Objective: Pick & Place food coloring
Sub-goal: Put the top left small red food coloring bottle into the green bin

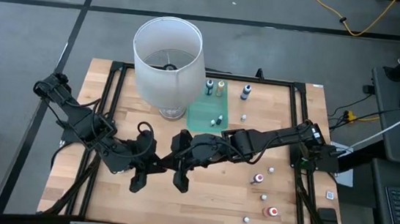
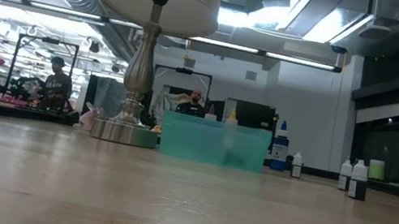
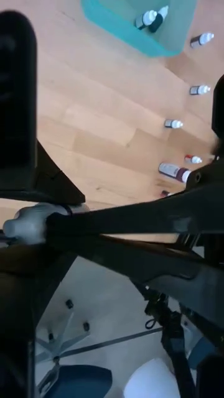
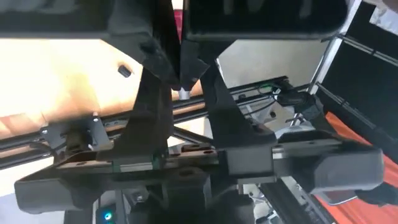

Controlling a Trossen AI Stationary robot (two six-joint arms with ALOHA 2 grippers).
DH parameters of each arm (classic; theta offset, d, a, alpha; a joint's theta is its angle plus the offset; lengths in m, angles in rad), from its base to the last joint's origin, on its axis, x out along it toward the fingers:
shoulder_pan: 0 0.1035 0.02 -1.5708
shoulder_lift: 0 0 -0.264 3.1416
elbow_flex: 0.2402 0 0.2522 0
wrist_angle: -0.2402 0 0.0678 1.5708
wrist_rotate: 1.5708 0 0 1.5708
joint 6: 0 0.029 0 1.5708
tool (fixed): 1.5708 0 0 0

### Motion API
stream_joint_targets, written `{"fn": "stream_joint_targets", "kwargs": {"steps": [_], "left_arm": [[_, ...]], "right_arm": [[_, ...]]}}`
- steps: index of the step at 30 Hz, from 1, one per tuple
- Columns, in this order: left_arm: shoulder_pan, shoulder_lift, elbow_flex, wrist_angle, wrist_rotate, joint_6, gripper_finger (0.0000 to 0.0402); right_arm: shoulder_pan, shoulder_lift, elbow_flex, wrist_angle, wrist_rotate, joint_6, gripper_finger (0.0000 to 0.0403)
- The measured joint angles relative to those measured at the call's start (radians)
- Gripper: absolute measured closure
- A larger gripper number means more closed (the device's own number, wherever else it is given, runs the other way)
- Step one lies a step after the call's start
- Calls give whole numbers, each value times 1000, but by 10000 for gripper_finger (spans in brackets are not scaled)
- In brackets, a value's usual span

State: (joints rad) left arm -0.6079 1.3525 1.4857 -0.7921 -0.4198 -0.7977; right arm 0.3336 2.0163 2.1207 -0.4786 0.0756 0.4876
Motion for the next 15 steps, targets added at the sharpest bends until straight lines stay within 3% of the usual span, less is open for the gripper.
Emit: {"fn": "stream_joint_targets", "kwargs": {"steps": [8,15], "left_arm": [[5,0,0,-22,13,-1,330],[5,-2,0,-45,45,-6,332]], "right_arm": [[-21,1,0,-30,-20,5,302],[-42,2,-1,-35,-25,1,287]]}}
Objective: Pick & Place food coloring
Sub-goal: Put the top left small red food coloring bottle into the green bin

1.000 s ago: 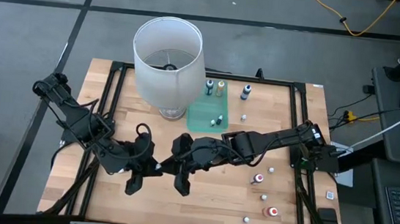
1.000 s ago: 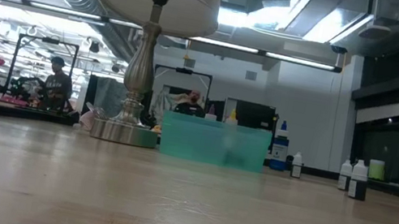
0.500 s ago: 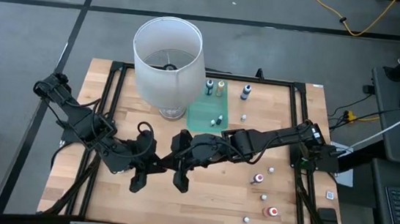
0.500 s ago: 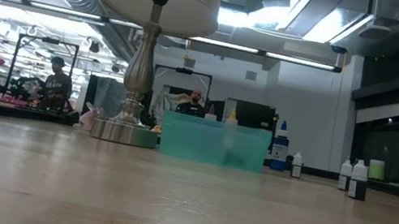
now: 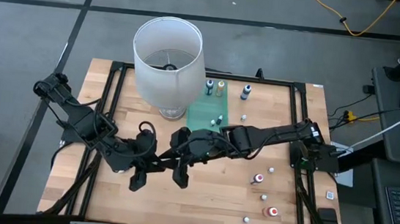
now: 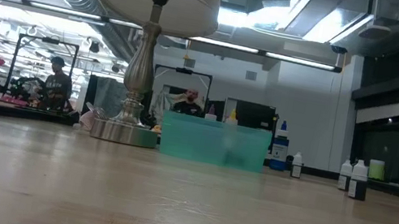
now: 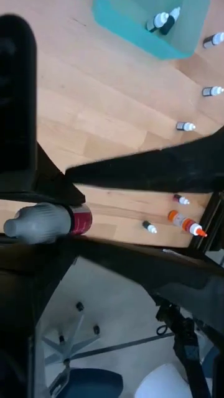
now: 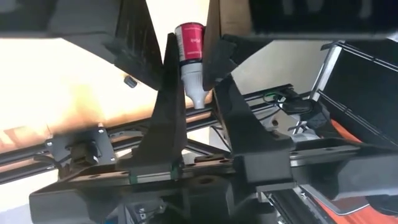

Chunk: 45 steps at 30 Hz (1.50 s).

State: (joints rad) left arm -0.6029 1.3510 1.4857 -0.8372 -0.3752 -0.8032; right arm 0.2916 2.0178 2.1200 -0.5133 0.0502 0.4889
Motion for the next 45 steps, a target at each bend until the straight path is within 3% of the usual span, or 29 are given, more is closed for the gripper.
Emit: {"fn": "stream_joint_targets", "kwargs": {"steps": [7,15,19,23,29,33,38,45], "left_arm": [[-4,0,0,0,39,-26,333],[-2,-1,0,12,118,-125,333],[7,-1,0,109,149,-153,333],[27,-1,0,319,175,-155,333],[67,-2,0,650,205,-129,333],[101,-2,0,750,202,-126,333],[126,-2,0,765,141,-128,333],[143,-2,0,786,65,-100,333]], "right_arm": [[-3,-14,-1,-3,-63,-59,286],[24,-115,-2,-8,-78,-268,286],[78,-165,-2,-8,-63,-407,286],[163,-197,-2,37,39,-574,286],[282,-217,-2,124,368,-765,286],[332,-216,0,175,533,-914,286],[344,-216,60,117,551,-894,274],[343,-214,116,12,561,-833,217]]}}
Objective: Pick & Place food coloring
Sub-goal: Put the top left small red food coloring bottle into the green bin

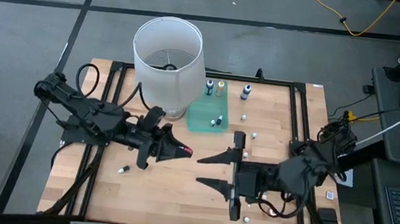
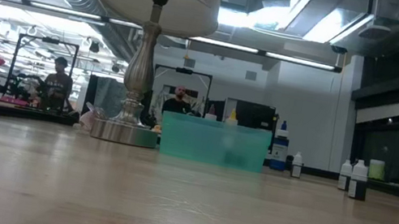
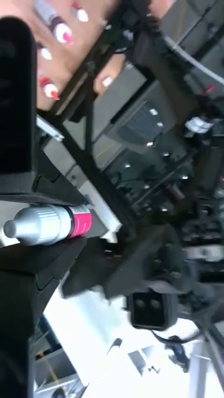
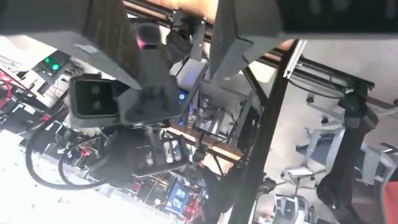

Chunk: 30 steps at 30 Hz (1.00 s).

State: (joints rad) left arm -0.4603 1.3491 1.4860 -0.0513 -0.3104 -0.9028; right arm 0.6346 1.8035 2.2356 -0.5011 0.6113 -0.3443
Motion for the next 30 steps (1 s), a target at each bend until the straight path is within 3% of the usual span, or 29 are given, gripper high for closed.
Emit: {"fn": "stream_joint_targets", "kwargs": {"steps": [5,20,30], "left_arm": [[11,0,0,41,-1,18,333],[11,0,0,67,11,23,333],[7,1,0,69,16,26,333]], "right_arm": [[-25,22,0,0,5,-4,197],[-77,24,1,-4,-8,23,205],[-90,57,1,-10,50,12,206]]}}
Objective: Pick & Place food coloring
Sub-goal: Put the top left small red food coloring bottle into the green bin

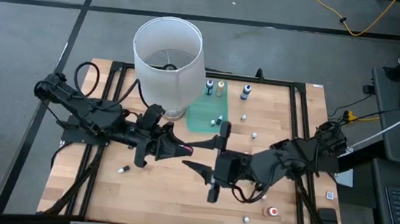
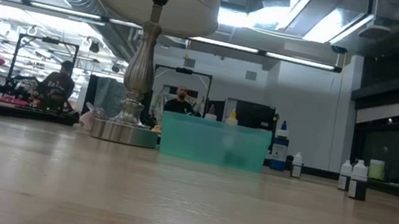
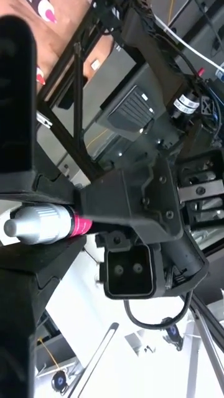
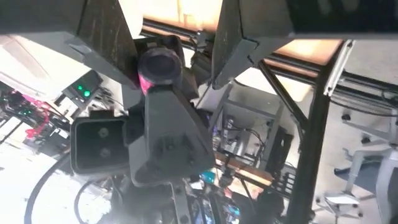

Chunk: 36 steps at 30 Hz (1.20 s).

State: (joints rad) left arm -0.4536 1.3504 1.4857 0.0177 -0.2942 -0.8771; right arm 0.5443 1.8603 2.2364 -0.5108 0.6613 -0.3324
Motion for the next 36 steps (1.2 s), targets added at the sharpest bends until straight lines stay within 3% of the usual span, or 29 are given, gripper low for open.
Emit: {"fn": "stream_joint_targets", "kwargs": {"steps": [11,17,36], "left_arm": [[-4,0,0,-24,-9,0,333],[-2,0,0,-92,-62,-1,333],[-2,-17,0,-86,-79,12,333]], "right_arm": [[-5,0,0,6,26,-9,206],[-5,0,-1,4,33,-9,206],[35,0,-1,-50,155,13,206]]}}
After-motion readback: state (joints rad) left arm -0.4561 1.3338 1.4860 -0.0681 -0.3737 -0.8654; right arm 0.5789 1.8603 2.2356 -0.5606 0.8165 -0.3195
